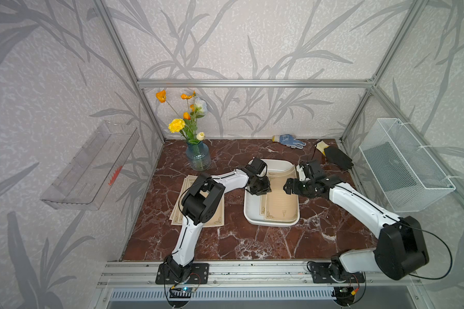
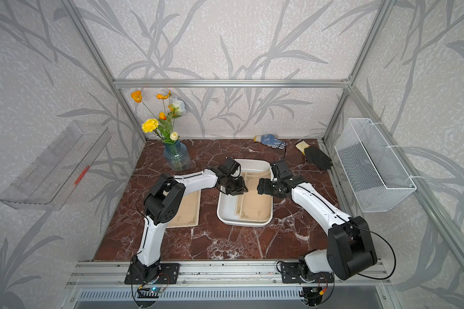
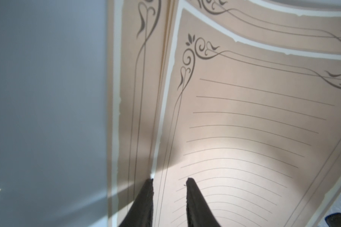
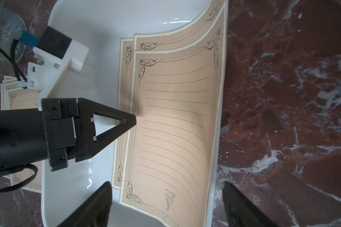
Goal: Take out the stationery paper from the storage box
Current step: Pick up the stationery paper from the storage box.
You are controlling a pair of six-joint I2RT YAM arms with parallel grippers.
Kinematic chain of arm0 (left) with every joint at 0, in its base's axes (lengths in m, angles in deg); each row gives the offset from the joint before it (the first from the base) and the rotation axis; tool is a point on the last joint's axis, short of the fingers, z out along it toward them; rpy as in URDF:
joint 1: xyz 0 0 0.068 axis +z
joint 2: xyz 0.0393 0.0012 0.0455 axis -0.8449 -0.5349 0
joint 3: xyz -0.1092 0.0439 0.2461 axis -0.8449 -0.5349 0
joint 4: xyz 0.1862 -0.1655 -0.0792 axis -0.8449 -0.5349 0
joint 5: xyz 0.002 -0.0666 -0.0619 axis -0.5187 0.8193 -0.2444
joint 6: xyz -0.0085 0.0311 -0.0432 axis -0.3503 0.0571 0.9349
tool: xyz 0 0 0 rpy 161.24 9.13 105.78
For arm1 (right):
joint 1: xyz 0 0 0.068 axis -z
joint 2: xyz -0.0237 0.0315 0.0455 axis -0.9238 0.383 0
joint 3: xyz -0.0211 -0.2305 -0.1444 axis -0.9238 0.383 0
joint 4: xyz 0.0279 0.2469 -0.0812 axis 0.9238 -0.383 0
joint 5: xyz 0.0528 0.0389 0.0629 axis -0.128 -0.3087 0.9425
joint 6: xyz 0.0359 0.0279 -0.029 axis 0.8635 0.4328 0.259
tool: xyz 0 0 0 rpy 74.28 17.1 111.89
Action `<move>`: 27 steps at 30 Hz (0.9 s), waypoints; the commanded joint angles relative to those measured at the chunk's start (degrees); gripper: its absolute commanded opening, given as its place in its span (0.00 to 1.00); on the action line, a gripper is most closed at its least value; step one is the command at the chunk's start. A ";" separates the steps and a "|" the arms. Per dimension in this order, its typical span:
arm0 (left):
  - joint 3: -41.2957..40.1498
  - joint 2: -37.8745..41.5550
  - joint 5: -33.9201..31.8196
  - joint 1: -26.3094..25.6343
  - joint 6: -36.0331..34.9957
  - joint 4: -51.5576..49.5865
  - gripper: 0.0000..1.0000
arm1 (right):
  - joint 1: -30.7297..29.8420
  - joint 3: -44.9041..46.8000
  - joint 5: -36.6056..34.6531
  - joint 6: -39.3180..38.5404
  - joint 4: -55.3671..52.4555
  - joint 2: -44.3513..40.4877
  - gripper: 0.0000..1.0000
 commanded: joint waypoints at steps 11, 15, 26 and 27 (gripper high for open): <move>-3.77 -2.36 -1.04 -0.53 1.30 -2.84 0.30 | -6.37 5.47 -2.32 9.44 -14.57 -13.31 0.61; -4.04 -2.18 -1.21 -0.52 1.39 -2.46 0.30 | -10.72 6.54 -3.64 12.88 -16.95 -14.70 0.52; -5.52 -1.52 -1.52 -0.46 1.94 -1.13 0.30 | -14.90 8.18 -7.38 16.84 -19.37 -15.93 0.51; -5.57 -1.48 -1.56 -0.46 2.01 -1.10 0.30 | -14.89 8.44 -7.27 16.97 -19.16 -15.62 0.51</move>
